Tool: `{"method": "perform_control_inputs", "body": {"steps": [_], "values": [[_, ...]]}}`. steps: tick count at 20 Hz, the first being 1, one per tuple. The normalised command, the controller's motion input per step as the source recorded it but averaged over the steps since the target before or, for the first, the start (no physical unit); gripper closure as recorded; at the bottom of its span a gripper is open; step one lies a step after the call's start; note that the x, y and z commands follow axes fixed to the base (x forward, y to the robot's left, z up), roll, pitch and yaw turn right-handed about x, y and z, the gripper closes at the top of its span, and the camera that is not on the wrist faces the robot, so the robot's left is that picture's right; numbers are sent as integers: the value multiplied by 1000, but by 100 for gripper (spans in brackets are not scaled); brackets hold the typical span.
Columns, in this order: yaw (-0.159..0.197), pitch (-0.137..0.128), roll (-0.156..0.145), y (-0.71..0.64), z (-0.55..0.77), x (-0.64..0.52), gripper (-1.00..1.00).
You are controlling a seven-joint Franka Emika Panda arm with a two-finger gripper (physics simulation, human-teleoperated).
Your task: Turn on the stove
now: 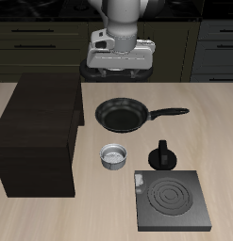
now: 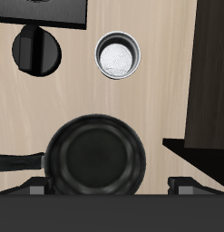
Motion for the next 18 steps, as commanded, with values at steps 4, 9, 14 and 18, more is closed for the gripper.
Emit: {"method": "perform_control_inputs", "body": {"steps": [4, 9, 14, 18], "values": [[-25, 11, 19, 190, 36, 246, -100], [-10, 8, 25, 255, 40, 258, -100], [-6, 4, 6, 208, 35, 254, -100], [-21, 15, 31, 343, 23, 284, -100]]}}
